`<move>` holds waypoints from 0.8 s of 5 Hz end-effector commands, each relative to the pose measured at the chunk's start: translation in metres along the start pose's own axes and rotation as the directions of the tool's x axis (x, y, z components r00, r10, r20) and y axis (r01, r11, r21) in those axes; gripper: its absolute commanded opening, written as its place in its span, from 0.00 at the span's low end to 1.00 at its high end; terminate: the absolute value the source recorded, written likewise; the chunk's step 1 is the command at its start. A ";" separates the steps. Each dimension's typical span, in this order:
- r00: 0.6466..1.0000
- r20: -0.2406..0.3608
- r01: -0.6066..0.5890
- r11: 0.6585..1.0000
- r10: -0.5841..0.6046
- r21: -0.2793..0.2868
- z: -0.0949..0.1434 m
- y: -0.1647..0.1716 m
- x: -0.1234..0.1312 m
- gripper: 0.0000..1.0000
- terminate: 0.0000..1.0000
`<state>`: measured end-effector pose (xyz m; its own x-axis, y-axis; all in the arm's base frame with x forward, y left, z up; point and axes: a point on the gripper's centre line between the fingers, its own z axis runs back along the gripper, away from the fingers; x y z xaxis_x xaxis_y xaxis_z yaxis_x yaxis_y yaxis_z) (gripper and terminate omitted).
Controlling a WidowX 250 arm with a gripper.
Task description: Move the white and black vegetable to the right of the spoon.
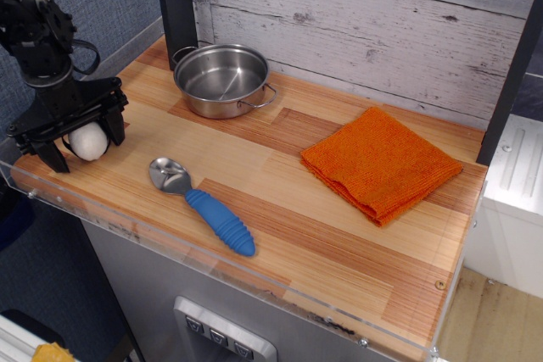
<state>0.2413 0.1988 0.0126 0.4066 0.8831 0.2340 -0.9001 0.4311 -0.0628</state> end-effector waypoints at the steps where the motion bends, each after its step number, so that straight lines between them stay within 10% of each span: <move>1: 1.000 0.024 0.004 1.000 -0.004 -0.010 0.009 -0.001 0.000 0.00 0.00; 4: 0.996 0.003 -0.084 0.987 0.085 -0.136 0.067 0.007 0.012 0.00 0.00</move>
<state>0.2305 0.1921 0.0658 0.3299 0.9266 0.1803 -0.9093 0.3632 -0.2032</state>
